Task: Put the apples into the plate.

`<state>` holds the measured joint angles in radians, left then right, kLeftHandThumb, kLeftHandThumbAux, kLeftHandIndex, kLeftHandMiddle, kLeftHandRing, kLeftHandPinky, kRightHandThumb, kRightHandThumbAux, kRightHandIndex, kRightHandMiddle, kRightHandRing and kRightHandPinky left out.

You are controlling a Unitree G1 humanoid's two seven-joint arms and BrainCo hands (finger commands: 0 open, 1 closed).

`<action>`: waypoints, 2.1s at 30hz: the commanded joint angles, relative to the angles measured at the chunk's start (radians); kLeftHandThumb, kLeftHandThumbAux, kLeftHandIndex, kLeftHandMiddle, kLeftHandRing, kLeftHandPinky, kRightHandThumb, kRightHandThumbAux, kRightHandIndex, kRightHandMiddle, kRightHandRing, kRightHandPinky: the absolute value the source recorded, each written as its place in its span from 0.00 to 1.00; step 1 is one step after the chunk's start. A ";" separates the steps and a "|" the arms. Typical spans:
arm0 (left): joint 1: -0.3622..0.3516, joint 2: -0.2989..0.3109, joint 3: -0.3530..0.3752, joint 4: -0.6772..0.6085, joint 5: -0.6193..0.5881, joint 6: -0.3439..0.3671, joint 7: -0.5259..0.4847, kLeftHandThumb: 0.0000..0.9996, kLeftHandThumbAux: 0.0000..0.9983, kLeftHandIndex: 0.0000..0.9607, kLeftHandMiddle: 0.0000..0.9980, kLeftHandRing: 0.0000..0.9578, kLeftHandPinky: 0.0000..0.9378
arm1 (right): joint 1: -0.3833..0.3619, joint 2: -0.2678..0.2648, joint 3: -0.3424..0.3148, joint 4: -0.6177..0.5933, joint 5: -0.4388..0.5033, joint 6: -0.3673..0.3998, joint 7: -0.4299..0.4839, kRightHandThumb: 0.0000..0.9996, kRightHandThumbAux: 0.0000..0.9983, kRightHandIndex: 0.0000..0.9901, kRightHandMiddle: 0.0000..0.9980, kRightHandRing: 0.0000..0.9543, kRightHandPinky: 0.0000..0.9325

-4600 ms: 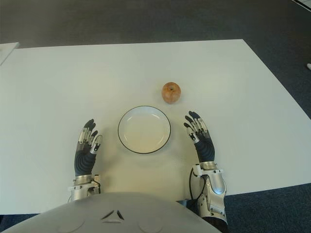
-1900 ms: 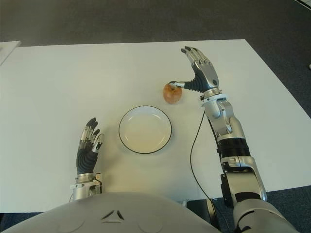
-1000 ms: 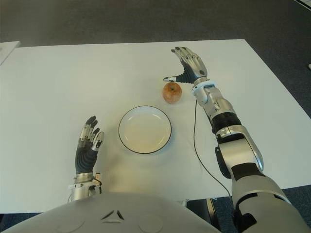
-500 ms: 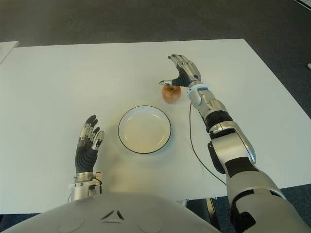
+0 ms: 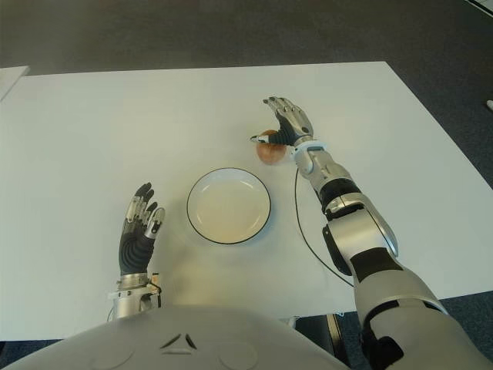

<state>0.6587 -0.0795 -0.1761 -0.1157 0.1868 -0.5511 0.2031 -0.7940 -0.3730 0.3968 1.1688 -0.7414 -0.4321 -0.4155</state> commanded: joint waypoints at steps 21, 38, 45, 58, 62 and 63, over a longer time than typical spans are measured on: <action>0.026 -0.012 -0.001 -0.001 -0.009 -0.001 0.008 0.09 0.47 0.10 0.05 0.04 0.05 | 0.044 0.089 0.035 0.129 0.030 0.046 -0.026 0.41 0.47 0.00 0.03 0.03 0.09; 0.023 -0.016 -0.001 0.003 -0.016 -0.006 0.010 0.09 0.45 0.10 0.05 0.04 0.05 | 0.068 0.094 0.043 0.147 0.047 0.057 -0.031 0.41 0.48 0.00 0.04 0.04 0.10; 0.002 -0.003 0.006 0.028 -0.016 -0.038 0.005 0.10 0.44 0.10 0.06 0.04 0.05 | 0.072 0.100 0.043 0.153 0.051 0.070 -0.035 0.41 0.49 0.00 0.04 0.04 0.10; -0.023 0.008 0.026 0.082 -0.049 -0.069 -0.012 0.08 0.41 0.14 0.07 0.04 0.07 | 0.074 0.101 0.009 0.165 0.092 0.059 -0.101 0.63 0.65 0.40 0.52 0.54 0.53; -0.033 0.008 0.031 0.102 -0.060 -0.089 -0.013 0.08 0.39 0.16 0.08 0.05 0.07 | 0.078 0.100 -0.002 0.165 0.105 0.043 -0.128 0.69 0.70 0.43 0.70 0.75 0.72; -0.035 0.008 0.032 0.106 -0.061 -0.093 -0.012 0.08 0.39 0.16 0.08 0.05 0.07 | 0.078 0.099 -0.005 0.165 0.108 0.041 -0.131 0.70 0.70 0.44 0.73 0.78 0.76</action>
<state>0.6317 -0.0752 -0.1521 -0.0346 0.1357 -0.6326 0.2019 -0.7476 -0.2778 0.4031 1.3160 -0.6536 -0.3909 -0.5408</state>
